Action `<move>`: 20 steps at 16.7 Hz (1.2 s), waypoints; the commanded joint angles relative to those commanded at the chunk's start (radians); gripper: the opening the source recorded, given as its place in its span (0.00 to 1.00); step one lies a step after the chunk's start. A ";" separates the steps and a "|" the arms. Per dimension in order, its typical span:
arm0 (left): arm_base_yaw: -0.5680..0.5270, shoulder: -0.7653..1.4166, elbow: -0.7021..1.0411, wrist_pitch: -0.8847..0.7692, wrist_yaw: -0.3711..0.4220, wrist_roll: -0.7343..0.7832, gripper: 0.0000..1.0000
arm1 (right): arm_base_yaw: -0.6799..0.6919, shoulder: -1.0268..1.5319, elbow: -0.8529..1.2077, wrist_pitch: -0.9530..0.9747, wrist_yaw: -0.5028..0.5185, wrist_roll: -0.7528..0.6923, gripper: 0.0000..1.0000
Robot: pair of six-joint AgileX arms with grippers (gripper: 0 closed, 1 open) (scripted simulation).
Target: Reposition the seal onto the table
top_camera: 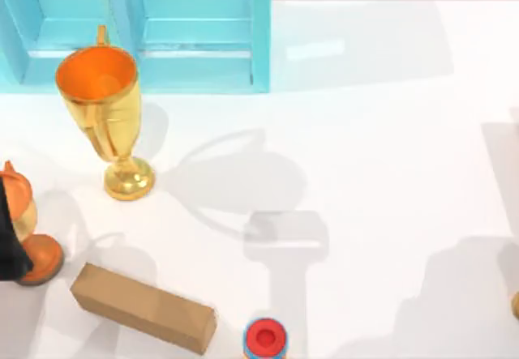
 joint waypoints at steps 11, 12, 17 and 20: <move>0.000 0.000 0.000 0.000 0.000 0.000 1.00 | -0.049 0.163 0.140 -0.117 0.000 -0.051 1.00; 0.000 0.000 0.000 0.000 0.000 0.000 1.00 | -0.051 0.165 0.139 -0.114 0.000 -0.052 1.00; 0.000 0.000 0.000 0.000 0.000 0.000 1.00 | -0.067 0.207 0.116 -0.046 -0.001 -0.065 1.00; 0.000 0.000 0.000 0.000 0.000 0.000 1.00 | -0.062 0.241 0.023 0.095 0.000 -0.059 1.00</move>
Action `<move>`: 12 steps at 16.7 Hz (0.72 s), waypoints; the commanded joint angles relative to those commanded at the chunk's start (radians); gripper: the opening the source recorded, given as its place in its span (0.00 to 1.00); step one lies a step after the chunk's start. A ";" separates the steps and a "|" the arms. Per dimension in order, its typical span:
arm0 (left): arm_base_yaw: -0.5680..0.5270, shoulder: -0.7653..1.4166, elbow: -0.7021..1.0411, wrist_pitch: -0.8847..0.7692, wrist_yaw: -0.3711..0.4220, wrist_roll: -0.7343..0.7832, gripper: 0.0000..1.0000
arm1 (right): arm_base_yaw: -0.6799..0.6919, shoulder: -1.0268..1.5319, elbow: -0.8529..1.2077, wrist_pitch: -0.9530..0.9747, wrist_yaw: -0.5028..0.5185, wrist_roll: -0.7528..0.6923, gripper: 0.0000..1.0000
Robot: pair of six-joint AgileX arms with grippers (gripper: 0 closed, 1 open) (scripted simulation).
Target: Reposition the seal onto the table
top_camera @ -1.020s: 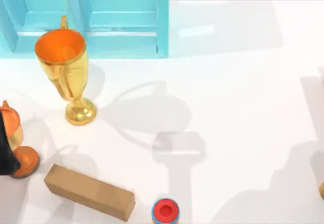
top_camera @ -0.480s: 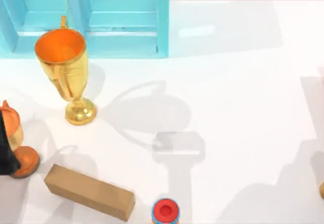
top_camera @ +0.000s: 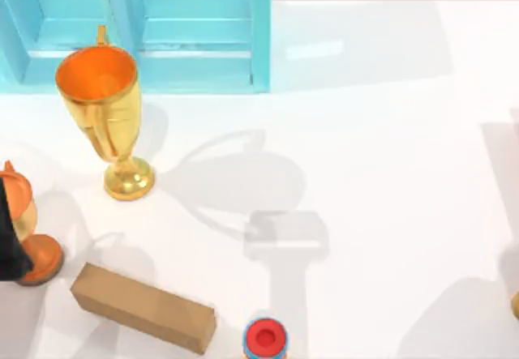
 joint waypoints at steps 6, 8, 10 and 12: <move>0.000 0.000 0.000 0.000 0.000 0.000 1.00 | 0.013 0.047 -0.155 0.181 0.000 0.013 1.00; 0.000 0.000 0.000 0.000 0.000 0.000 1.00 | 0.013 0.047 -0.155 0.181 0.000 0.013 1.00; 0.000 0.000 0.000 0.000 0.000 0.000 1.00 | 0.013 0.047 -0.155 0.181 0.000 0.013 0.92; 0.000 0.000 0.000 0.000 0.000 0.000 1.00 | 0.013 0.047 -0.155 0.181 0.000 0.013 0.77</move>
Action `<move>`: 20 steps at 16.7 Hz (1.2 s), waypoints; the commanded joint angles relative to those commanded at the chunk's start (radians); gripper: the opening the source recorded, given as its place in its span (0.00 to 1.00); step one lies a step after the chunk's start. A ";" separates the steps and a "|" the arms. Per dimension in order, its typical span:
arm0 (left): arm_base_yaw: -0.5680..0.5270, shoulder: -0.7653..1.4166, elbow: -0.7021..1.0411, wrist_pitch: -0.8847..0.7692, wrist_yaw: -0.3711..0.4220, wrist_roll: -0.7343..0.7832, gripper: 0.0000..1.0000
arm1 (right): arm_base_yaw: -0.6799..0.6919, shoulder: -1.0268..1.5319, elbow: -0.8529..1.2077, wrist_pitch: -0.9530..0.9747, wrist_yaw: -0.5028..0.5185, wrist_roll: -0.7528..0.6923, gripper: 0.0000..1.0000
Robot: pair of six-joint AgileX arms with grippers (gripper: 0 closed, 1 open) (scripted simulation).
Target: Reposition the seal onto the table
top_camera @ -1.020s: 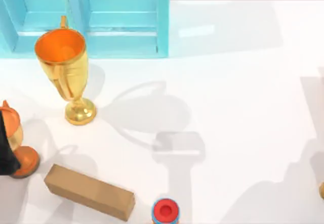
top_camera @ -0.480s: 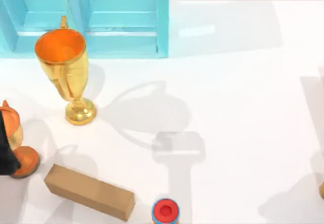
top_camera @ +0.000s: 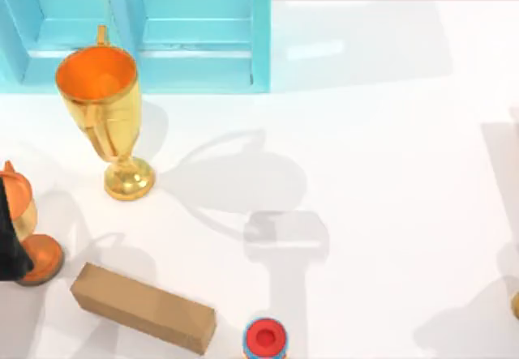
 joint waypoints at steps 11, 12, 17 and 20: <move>0.000 0.000 0.000 0.000 0.000 0.000 1.00 | 0.000 0.000 0.000 0.000 0.000 0.000 0.00; 0.000 0.000 0.000 0.000 0.000 0.000 1.00 | 0.000 0.000 0.000 0.000 0.000 0.000 0.00; 0.000 0.000 0.000 0.000 0.000 0.000 1.00 | 0.000 0.000 0.000 0.000 0.000 0.000 0.00; 0.000 0.000 0.000 0.000 0.000 0.000 1.00 | -0.001 -0.002 0.002 -0.002 0.001 0.002 0.00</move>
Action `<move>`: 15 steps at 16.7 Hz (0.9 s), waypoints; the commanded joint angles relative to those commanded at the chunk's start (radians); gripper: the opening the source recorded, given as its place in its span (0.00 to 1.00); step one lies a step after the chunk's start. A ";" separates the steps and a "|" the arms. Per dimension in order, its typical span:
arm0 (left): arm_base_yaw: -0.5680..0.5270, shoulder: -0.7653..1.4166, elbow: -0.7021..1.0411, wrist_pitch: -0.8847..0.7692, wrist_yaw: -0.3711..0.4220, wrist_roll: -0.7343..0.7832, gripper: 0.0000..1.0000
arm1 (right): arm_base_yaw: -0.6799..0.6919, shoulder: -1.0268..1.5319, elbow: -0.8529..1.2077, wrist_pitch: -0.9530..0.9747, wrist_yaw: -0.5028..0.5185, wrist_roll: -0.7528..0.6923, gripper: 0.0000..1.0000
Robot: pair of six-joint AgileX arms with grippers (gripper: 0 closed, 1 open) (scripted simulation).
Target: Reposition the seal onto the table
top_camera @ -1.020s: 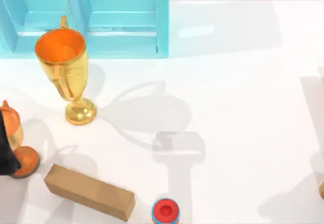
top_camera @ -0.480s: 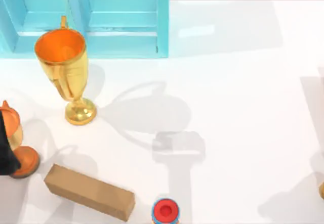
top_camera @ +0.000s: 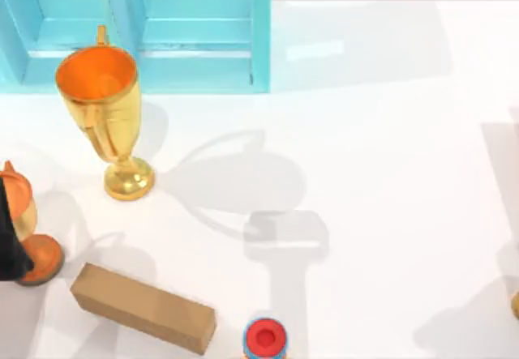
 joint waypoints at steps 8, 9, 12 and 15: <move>0.000 0.000 0.000 0.000 0.000 0.000 1.00 | 0.161 -0.096 0.183 -0.253 0.017 0.199 0.00; 0.000 0.000 0.000 0.000 0.000 0.000 1.00 | 0.198 -0.112 0.209 -0.296 0.016 0.235 0.00; 0.000 0.000 0.000 0.000 0.000 0.000 1.00 | 0.317 -0.164 0.270 -0.419 0.011 0.341 0.00; 0.000 0.000 0.000 0.000 0.000 0.000 1.00 | 0.423 -0.215 0.307 -0.515 0.004 0.430 0.00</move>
